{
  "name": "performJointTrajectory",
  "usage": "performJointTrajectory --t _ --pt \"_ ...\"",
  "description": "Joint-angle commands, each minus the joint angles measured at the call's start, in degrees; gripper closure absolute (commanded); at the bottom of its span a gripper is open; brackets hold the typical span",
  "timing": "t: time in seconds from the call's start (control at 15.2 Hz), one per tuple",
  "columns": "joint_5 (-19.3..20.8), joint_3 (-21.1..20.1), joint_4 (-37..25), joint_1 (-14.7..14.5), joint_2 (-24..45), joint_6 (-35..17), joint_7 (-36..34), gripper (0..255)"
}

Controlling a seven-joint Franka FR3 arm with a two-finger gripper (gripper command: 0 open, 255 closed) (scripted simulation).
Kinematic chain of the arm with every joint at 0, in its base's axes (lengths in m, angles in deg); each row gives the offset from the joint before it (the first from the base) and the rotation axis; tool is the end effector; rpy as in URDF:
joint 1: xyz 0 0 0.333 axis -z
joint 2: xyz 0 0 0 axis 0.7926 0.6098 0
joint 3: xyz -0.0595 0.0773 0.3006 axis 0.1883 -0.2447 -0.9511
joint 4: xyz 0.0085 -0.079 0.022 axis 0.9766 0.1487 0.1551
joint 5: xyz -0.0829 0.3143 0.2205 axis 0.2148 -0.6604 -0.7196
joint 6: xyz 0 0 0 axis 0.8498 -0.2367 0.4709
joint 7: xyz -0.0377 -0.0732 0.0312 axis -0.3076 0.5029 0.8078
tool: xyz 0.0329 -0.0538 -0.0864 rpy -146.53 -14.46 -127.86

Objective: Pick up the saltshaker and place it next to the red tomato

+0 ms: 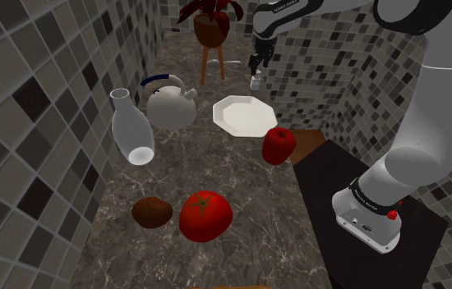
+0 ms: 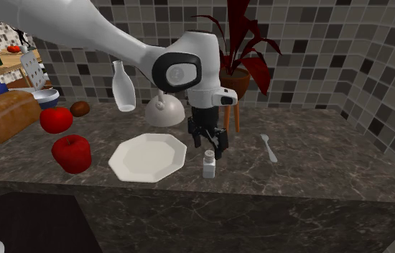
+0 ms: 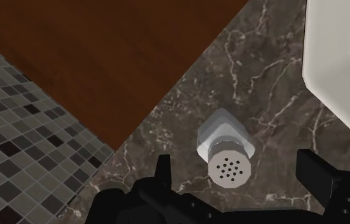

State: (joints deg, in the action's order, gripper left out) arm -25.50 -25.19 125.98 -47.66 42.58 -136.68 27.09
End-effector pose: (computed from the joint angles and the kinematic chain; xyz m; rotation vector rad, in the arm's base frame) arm 0.6562 -0.1097 0.3433 3.0301 0.2209 0.0220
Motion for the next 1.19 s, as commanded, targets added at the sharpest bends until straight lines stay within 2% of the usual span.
performJointTrajectory --t 0.0,0.59,0.66,1.12 --pt "0.0 0.0 0.5 0.1 0.7 -1.3 0.0 0" --pt "0.0 0.0 0.8 0.2 1.3 -2.2 0.0 0" --pt "0.0 0.0 0.8 0.2 1.3 -2.2 0.0 255" --pt "0.0 0.0 0.8 0.2 1.3 -2.1 0.0 255"
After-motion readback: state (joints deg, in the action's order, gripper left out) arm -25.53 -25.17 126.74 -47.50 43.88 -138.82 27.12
